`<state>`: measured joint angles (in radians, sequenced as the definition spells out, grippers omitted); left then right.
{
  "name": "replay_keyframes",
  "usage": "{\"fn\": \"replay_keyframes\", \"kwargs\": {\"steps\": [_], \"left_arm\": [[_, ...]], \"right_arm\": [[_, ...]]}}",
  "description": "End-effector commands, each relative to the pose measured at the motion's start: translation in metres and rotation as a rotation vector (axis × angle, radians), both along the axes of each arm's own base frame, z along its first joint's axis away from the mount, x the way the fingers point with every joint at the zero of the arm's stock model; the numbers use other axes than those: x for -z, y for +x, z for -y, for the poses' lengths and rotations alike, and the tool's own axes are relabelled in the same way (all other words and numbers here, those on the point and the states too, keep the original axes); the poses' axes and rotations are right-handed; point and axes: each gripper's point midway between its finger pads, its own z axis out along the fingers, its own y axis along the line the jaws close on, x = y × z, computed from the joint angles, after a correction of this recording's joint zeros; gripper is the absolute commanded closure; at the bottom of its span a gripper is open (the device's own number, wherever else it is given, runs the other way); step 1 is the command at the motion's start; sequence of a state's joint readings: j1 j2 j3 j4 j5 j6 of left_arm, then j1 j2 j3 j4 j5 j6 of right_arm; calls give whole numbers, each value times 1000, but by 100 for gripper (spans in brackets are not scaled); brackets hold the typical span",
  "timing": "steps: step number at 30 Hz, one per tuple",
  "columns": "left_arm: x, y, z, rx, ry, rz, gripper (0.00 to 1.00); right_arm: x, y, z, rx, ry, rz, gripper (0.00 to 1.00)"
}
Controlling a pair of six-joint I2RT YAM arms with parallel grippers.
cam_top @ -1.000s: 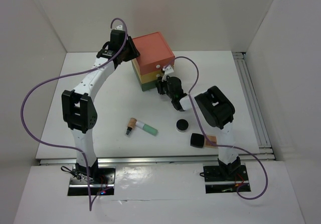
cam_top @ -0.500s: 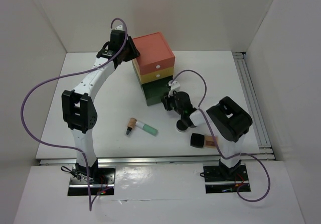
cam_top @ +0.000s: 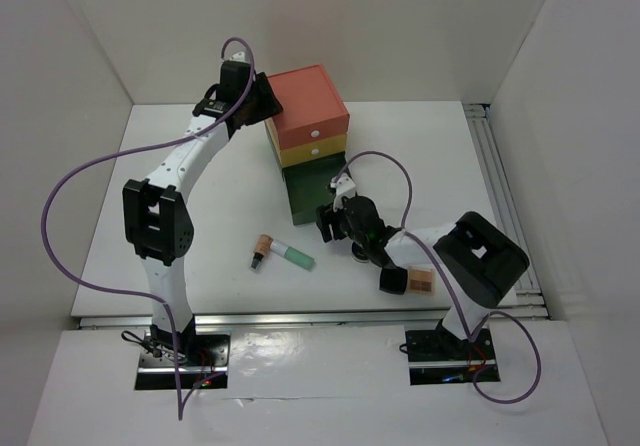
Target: Organize the makeup
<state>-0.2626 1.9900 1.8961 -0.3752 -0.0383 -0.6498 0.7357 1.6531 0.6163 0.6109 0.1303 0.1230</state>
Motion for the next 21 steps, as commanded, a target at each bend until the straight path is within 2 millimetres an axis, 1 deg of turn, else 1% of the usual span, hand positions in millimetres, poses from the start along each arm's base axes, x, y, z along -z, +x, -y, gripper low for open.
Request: {"fn": "replay_keyframes", "kwargs": {"steps": [1, 2, 3, 4, 5, 6, 7, 8, 9, 10, 11, 12, 13, 14, 15, 16, 17, 18, 19, 20, 21], "left_arm": [[55, -40, -1, 63, 85, -216, 35], [45, -39, -1, 70, 88, -192, 33], [40, -40, -1, 69, 86, -183, 28], [31, -39, -1, 75, 88, -162, 15], [15, -40, -2, 79, 88, -129, 10], [11, -43, -3, 79, 87, -126, 6], [3, -45, -4, 85, 92, -108, 2], [-6, -47, -4, 84, 88, -90, 0], [-25, -53, -8, 81, 94, -57, 0], [-31, -58, -9, 81, 92, -47, 0], [-29, -65, -12, 86, 101, -52, 0], [-31, -73, -16, 79, 108, -57, 0], [-49, -86, -19, 77, 99, -23, 0], [-31, -100, -25, 67, 108, -68, 0], [-28, -111, -28, 67, 110, -78, 0], [-23, -123, -33, 46, 106, -92, 0], [-35, -142, -33, 36, 73, -72, 0], [-2, -161, -40, 22, 86, -147, 0], [5, -172, -42, 7, 69, -161, 0], [13, -185, -42, 5, 59, -179, 0], [29, -208, -43, 9, 58, -209, 0]], "right_arm": [[-35, 8, -7, -9, 19, 26, 26], [-34, 6, -3, -1, -3, 7, 22], [-37, 5, -3, -1, -8, 1, 20], [-50, 4, -3, 3, 11, 10, 12], [-47, -1, 2, 3, -12, -14, 9], [-49, -5, 5, 8, -10, -29, 0], [-51, -8, 9, 24, -7, -42, 0], [-56, -13, 16, 34, -20, -49, 0], [-58, -17, 19, 38, -21, -63, 0], [-64, -18, 26, 60, -15, -66, 0], [-53, -28, 33, 52, -57, -118, 0], [-53, -29, 39, 64, -59, -144, 0], [-49, -32, 45, 80, -70, -172, 0], [-51, -35, 48, 80, -78, -182, 0], [-40, -44, 55, 87, -113, -231, 0], [-36, -48, 61, 113, -106, -261, 0], [-36, -52, 61, 103, -107, -274, 0], [-27, -57, 69, 115, -139, -299, 0], [-21, -58, 76, 148, -144, -319, 0], [-21, -58, 76, 149, -144, -319, 0], [-17, -61, 78, 149, -151, -327, 0]]}}
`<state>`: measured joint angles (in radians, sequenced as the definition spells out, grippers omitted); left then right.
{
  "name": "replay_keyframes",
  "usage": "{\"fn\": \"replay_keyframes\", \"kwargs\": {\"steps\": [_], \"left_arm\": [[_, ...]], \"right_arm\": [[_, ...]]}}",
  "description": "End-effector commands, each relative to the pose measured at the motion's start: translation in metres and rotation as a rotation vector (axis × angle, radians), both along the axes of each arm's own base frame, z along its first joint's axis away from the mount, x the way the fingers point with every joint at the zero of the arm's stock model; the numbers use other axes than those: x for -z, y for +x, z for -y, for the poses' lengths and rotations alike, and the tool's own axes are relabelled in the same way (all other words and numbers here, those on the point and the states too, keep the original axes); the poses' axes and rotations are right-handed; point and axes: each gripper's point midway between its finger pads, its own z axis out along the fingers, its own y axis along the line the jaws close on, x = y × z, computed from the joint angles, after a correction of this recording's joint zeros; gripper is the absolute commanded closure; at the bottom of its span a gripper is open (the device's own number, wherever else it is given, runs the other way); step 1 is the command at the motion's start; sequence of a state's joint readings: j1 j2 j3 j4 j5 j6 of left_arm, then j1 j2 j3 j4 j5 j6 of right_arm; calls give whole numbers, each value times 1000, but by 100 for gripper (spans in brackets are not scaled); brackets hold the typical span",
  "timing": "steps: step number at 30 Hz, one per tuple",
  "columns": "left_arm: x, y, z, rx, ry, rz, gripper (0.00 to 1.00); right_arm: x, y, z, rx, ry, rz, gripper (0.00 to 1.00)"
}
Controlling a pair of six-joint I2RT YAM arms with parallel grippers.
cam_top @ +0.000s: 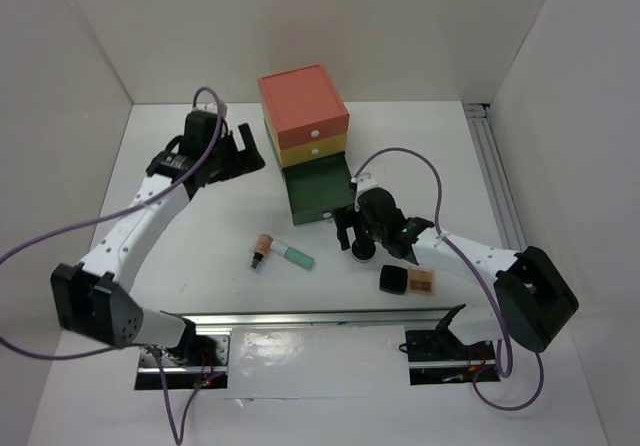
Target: Organize the makeup
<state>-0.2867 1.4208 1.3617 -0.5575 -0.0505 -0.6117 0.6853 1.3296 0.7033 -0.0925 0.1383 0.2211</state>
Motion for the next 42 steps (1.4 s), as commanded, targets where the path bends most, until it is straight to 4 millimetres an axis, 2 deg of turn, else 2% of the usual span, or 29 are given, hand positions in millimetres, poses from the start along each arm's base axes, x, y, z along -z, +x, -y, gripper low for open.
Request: {"fn": "replay_keyframes", "kwargs": {"steps": [1, 3, 7, 9, 10, 12, 13, 15, 17, 19, 20, 21, 22, 23, 26, 29, 30, 32, 33, 35, 37, 38, 39, 40, 41, 42], "left_arm": [[35, -47, -7, -37, -19, -87, 0], [46, -76, -3, -28, -13, -103, 0], [59, -110, -2, -32, -22, -134, 0], [57, -122, -6, -33, -27, -120, 0], [66, -131, -12, -50, -11, -153, 0], [69, -143, -15, -60, -11, -166, 0], [76, -150, -21, -70, 12, -192, 0], [79, -156, -25, -85, 17, -202, 0], [79, -160, -29, -99, 22, -210, 0], [77, -160, -30, -106, 24, -197, 0], [77, -160, -30, -112, 17, -198, 0], [77, -160, -30, -112, 17, -198, 0], [77, -160, -30, -112, 17, -198, 0], [77, -160, -31, -106, 24, -197, 0], [76, -158, -30, -106, 26, -201, 0], [83, -154, -28, -107, 37, -223, 0], [90, -155, -28, -107, 48, -244, 0], [95, -152, -25, -100, 41, -248, 0], [94, -151, -22, -92, 29, -245, 0], [101, -148, -21, -92, 37, -260, 0], [105, -148, -16, -76, 33, -266, 0], [112, -150, -17, -77, 42, -285, 0], [110, -148, -16, -76, 38, -276, 0], [116, -148, -16, -77, 43, -287, 0], [115, -147, -13, -68, 31, -283, 0], [121, -147, -13, -69, 38, -297, 0]], "right_arm": [[11, -15, 19, 57, -28, -76, 0], [15, -17, 16, 42, -23, -94, 0], [33, -23, 14, 18, -19, -144, 0], [41, -24, 18, 46, -38, -166, 0], [47, -25, 19, 46, -52, -182, 0], [53, -27, 23, 66, -65, -193, 0], [57, -27, 26, 75, -80, -198, 0], [57, -28, 24, 81, -80, -196, 0], [60, -27, 30, 115, -97, -190, 0], [55, -27, 31, 143, -90, -166, 12], [52, -26, 32, 150, -90, -154, 21], [49, -25, 30, 158, -82, -144, 42], [45, -27, 31, 157, -85, -133, 49], [41, -26, 30, 157, -76, -124, 52], [19, -25, 21, 147, -47, -91, 52], [-18, -14, -3, 69, 5, -17, 52], [-38, -5, -13, 35, 27, 33, 52], [-55, 10, -25, 18, 50, 88, 52], [-74, 22, -34, 16, 68, 134, 50], [-74, 42, -40, 29, 29, 169, 50], [-92, 66, -52, 42, 55, 231, 49], [-79, 74, -59, 40, 36, 212, 49], [-78, 83, -64, 30, 41, 218, 49], [-87, 96, -69, 41, 53, 232, 49], [-69, 104, -76, 39, 31, 208, 49], [-65, 108, -82, 31, 30, 199, 48]]}}
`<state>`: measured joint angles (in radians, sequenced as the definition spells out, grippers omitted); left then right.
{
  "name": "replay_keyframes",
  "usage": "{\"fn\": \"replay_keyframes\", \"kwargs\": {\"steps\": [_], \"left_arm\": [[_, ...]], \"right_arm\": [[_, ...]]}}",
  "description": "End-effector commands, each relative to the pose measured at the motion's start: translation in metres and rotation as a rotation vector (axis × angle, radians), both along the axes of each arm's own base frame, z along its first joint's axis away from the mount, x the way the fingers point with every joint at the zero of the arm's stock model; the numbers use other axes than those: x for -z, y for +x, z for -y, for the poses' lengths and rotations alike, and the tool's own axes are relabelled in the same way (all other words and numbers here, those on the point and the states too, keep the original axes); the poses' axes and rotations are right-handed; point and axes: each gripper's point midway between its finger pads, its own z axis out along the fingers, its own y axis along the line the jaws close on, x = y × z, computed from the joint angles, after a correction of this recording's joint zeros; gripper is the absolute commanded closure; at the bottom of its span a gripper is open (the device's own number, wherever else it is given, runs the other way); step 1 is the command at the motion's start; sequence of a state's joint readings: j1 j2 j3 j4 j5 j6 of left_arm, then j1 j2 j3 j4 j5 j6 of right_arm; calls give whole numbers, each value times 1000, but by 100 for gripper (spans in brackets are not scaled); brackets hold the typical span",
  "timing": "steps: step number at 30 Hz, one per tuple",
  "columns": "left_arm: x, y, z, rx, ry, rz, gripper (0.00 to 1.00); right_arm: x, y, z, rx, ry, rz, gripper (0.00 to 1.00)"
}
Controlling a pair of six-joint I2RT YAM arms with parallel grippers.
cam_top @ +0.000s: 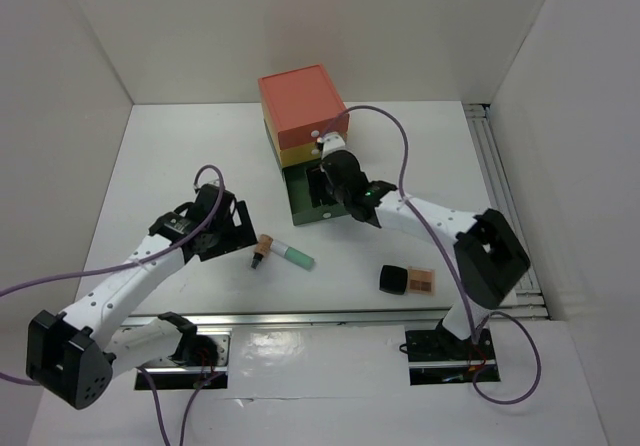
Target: Organize the makeup
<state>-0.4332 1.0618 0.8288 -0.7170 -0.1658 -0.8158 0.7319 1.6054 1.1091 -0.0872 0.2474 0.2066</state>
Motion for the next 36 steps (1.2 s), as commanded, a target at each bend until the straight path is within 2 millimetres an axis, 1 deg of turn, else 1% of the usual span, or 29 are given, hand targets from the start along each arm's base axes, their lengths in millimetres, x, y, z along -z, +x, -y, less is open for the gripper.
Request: {"fn": "replay_keyframes", "kwargs": {"steps": [1, 2, 3, 5, 6, 9, 10, 11, 12, 13, 14, 15, 17, 18, 19, 20, 22, 23, 24, 25, 26, 27, 28, 29, 30, 31, 32, 35, 36], "left_arm": [[6, 6, 10, 16, -31, -1, 0], [10, 7, 10, 24, -26, -2, 0], [11, 10, 11, 24, -26, -2, 0], [14, 10, 16, 45, -25, -11, 0], [17, 12, 17, 46, -24, -12, 2], [19, 16, 23, 81, -24, -2, 3], [23, 15, 24, 100, -22, -13, 4], [22, 17, 27, 107, -37, -6, 4], [29, 15, 28, 124, -32, -18, 6], [31, 17, 28, 135, -25, -16, 8], [32, 18, 31, 143, -40, -11, 9], [35, 17, 36, 168, -41, -17, 9], [43, 17, 39, 190, -29, -26, 10], [45, 18, 39, 190, -27, -29, 12], [49, 18, 40, 194, -13, -37, 12], [55, 16, 39, 194, -4, -59, 13], [58, 20, 37, 185, 15, -63, 14], [61, 18, 39, 194, 20, -74, 14], [61, 20, 35, 179, 43, -65, 14], [59, 20, 34, 179, 46, -70, 14], [60, 17, 33, 179, 50, -80, 14], [52, 19, 34, 169, 32, -54, 14], [48, 17, 33, 168, 30, -48, 14], [44, 14, 35, 168, 21, -41, 14], [38, 12, 35, 156, 7, -29, 14], [25, 11, 34, 147, -16, 7, 14], [19, 10, 32, 123, -26, 22, 14], [-1, 2, 23, 102, -36, 78, 14], [-4, -2, 21, 93, -41, 76, 14]], "right_arm": [[-6, 40, -17, 6, 8, 67, 46], [-2, 45, -19, 15, -1, 65, 46], [16, 52, -18, 24, -24, 38, 46], [23, 57, -24, 33, -20, 20, 44], [38, 59, -21, 35, -36, -6, 39], [48, 64, -28, 31, -36, -27, 29], [53, 63, -27, 30, -51, -45, 20], [46, 65, -29, 30, -45, -37, 16], [55, 64, -28, 30, -60, -55, 10], [53, 64, -29, 38, -50, -60, 2], [55, 62, -28, 38, -59, -70, 0], [50, 62, -28, 38, -52, -62, 0], [28, 64, -26, 47, -29, -26, 0], [29, 58, -22, 47, -37, -35, 0], [10, 56, -20, 47, -13, -7, 0], [3, 53, -17, 47, -5, 2, 0], [-1, 41, -10, 31, -6, 4, 0], [-20, 32, -11, -26, 22, 36, 0], [-10, 20, -5, -64, -5, 25, 0], [-10, 5, -9, -151, -57, 51, 0], [-25, -10, -10, -233, -41, 80, 0], [-9, -29, -7, -294, -76, 55, 0], [-7, -41, -7, -361, -108, 66, 0], [-13, -58, -11, -450, -83, 65, 0], [-8, -71, -11, -497, -84, 52, 0], [8, -88, -10, -559, -102, 20, 0], [6, -103, -17, -634, -73, 14, 0], [20, -129, -27, -712, -70, -18, 0], [25, -127, -36, -725, -64, -7, 0]]}}
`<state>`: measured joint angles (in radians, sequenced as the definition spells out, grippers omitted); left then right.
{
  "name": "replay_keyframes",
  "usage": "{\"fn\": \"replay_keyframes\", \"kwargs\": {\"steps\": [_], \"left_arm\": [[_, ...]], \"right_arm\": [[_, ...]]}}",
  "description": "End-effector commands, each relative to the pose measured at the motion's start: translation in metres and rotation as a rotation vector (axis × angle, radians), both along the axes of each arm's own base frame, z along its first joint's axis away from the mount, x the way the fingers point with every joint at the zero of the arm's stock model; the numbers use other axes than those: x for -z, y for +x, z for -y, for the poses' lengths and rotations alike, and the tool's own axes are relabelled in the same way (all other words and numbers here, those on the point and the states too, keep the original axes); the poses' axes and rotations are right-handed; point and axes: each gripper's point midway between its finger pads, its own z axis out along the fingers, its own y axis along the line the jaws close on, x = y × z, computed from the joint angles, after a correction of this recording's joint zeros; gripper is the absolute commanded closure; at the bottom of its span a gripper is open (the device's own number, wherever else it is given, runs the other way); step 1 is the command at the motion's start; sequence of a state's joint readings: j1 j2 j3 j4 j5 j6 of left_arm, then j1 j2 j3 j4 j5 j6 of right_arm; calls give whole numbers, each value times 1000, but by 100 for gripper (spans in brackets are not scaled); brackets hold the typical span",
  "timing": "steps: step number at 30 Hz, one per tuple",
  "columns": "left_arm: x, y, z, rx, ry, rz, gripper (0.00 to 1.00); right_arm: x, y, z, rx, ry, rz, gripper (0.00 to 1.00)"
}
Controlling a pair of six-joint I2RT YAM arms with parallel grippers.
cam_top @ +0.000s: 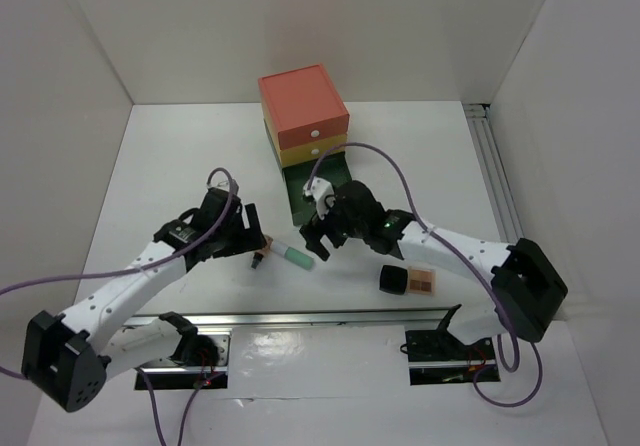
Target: Organize the makeup
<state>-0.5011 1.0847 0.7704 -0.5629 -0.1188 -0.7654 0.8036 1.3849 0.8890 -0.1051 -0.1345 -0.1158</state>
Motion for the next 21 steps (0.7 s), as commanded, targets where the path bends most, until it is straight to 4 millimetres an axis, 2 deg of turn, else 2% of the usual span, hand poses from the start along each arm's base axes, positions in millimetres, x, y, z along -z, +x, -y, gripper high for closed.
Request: {"fn": "replay_keyframes", "kwargs": {"steps": [1, 2, 3, 5, 6, 7, 8, 9, 12, 13, 14, 16, 17, 18, 20, 21], "left_arm": [[-16, -10, -12, -49, 2, 28, 13], [-22, -10, -14, -76, -7, 38, 13], [-25, -14, -16, -76, -11, 45, 13], [-25, -21, -22, -93, -1, 30, 13], [-27, -20, -23, -111, -8, 39, 13], [-29, -22, -23, -118, -16, 41, 13], [-29, -22, -23, -118, -16, 41, 13], [-27, -25, -27, -133, -11, 38, 13], [-28, -27, -28, -140, -16, 36, 13], [-27, -28, -29, -141, -11, 29, 13], [-27, -28, -29, -141, -11, 28, 13], [-27, -28, -30, -146, -5, 33, 13], [-27, -28, -30, -146, -5, 33, 13], [-25, -27, -30, -146, 0, 25, 13], [-26, -25, -31, -152, 8, 28, 13], [-26, -25, -31, -152, 8, 28, 13]], "right_arm": [[20, -30, -23, -179, -5, -35, 0], [23, -36, -31, -210, -7, -48, 0], [38, -34, -36, -204, -37, -57, 0], [44, -37, -53, -226, -52, -53, 0], [48, -31, -57, -207, -70, -37, 0], [66, -31, -60, -206, -109, -59, 0], [65, -24, -68, -202, -110, -28, 0], [85, -21, -67, -166, -158, -32, 0], [92, -9, -76, -132, -150, -14, 2], [103, -10, -74, -133, -169, -29, 9], [100, -8, -77, -132, -153, -17, 12], [103, -7, -78, -104, -142, -34, 31], [110, -14, -77, -101, -139, -52, 43], [107, -12, -74, -80, -133, -43, 50], [103, -12, -67, -52, -134, -33, 62], [108, -15, -60, -37, -145, -41, 66]]}}
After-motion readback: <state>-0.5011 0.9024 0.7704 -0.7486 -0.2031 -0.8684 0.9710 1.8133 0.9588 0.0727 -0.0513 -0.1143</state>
